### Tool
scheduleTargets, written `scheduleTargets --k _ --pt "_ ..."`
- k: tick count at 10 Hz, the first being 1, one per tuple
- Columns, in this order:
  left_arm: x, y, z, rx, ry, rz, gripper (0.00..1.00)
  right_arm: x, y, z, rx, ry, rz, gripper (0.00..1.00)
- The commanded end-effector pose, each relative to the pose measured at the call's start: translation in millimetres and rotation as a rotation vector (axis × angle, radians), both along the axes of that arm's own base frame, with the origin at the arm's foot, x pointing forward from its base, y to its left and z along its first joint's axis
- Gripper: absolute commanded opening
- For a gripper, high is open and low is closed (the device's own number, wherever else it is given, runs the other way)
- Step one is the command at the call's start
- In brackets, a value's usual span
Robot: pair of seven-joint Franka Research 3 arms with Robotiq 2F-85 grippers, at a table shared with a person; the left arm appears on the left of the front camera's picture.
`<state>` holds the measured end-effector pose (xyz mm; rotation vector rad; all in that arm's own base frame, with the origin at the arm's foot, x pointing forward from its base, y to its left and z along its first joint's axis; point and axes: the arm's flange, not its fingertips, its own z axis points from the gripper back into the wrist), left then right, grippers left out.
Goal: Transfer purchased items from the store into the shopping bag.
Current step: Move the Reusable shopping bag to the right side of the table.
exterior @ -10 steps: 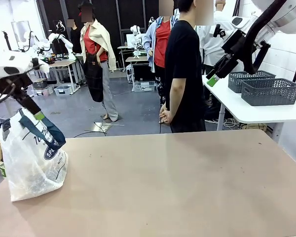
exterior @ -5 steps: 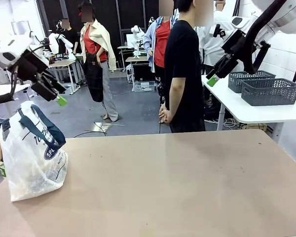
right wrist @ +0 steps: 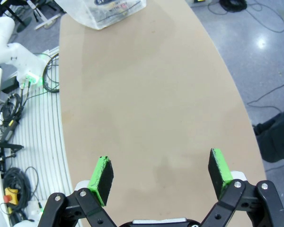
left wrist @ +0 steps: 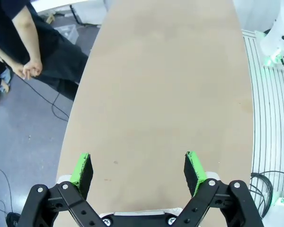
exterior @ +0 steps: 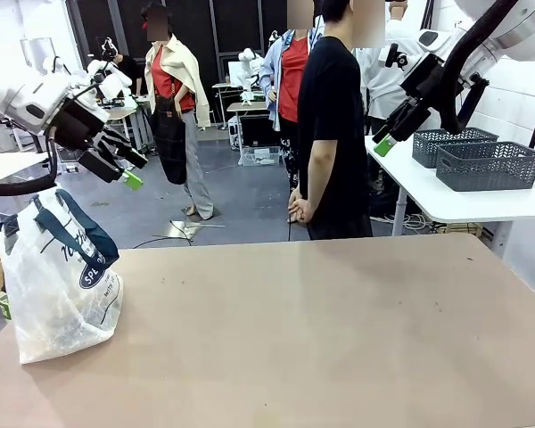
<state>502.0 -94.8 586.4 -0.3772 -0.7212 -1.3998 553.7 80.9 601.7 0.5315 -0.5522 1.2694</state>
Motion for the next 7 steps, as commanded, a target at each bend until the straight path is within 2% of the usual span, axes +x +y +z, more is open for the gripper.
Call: scheduleTargets --k 1,2,7 --pt "6.6 -0.3 8.9 -0.013 0.009 -0.024 1.0 -0.3 -1.4 1.2 -0.02 0.003 0.011 1.0" --pt "0.0 0.0 0.0 0.0 0.0 0.0 1.0 -0.3 -1.4 1.2 -0.02 0.003 0.011 1.0" --pt "0.0 0.0 0.0 0.0 0.0 0.0 1.0 -0.3 -1.4 1.2 -0.02 0.003 0.011 1.0"
